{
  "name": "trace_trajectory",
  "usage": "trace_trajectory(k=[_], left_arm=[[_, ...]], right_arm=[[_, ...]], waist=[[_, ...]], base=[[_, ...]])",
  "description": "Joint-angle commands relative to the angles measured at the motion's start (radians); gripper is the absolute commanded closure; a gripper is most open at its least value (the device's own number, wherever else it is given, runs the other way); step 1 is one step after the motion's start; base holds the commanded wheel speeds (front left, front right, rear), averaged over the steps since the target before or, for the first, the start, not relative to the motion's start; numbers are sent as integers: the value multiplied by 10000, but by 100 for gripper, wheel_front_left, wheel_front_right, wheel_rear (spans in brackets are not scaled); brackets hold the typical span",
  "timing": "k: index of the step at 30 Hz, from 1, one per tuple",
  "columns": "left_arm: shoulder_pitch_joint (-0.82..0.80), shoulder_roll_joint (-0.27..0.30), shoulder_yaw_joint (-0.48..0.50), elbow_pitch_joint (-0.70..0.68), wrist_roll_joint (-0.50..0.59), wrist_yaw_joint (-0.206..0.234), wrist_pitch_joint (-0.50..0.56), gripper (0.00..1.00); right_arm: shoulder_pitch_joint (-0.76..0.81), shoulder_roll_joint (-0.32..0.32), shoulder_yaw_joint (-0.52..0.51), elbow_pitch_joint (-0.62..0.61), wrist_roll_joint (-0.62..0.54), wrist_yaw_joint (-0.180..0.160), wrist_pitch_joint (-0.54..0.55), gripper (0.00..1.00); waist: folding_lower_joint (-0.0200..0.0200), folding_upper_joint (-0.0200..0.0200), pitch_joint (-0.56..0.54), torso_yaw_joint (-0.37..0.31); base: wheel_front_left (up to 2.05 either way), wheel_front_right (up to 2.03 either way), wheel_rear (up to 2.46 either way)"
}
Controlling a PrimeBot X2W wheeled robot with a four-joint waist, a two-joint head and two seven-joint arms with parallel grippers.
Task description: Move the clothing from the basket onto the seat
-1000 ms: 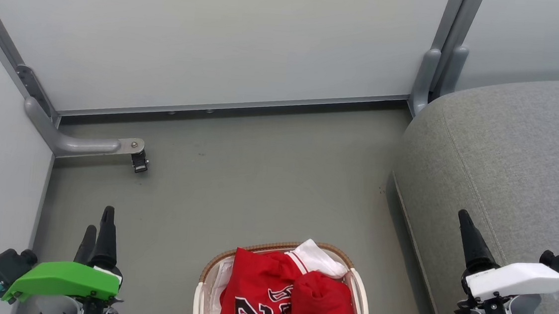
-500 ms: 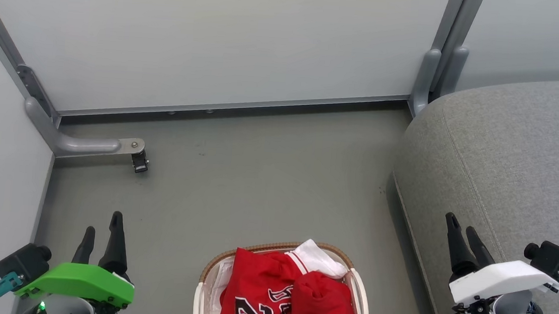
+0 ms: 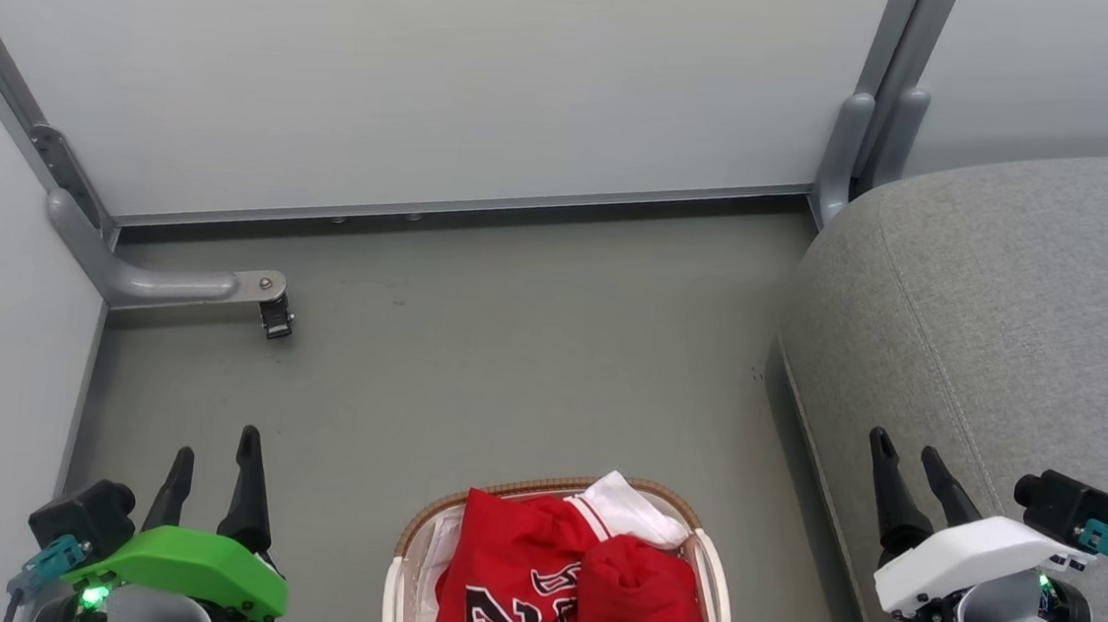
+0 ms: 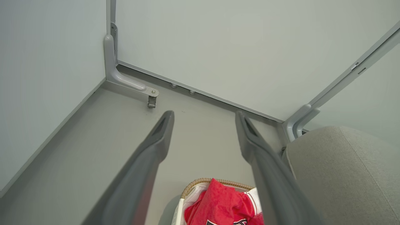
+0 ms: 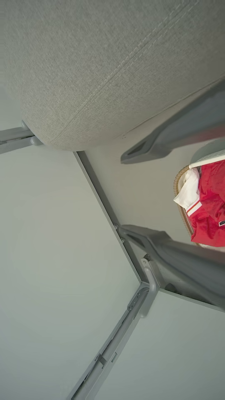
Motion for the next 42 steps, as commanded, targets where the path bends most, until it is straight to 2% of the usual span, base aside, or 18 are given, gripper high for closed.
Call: trace_trajectory(k=[1, 16, 34, 42], left_arm=[[6, 118, -15, -67, 321, 70, -100, 0], [208, 92, -244, -181, 1970, 271, -477, 0], [266, 138, -563, -274, 3766, 367, -864, 0], [133, 93, -624, -370, 4381, 251, -1026, 0]], right_arm=[[-274, -67, 27, -10, -357, 2, -111, 0], [-252, -43, 149, 197, -2189, 2, -482, 0], [-362, -99, 438, 567, -3852, 2, -869, 0], [-474, -80, 463, 688, -4488, 2, -1007, 0]], waist=[[0, 24, 3, 7], [0, 30, 39, 65], [0, 37, 133, 21], [0, 40, 312, -27]], base=[[0, 0, 0], [0, 0, 0], [0, 0, 0], [0, 0, 0]])
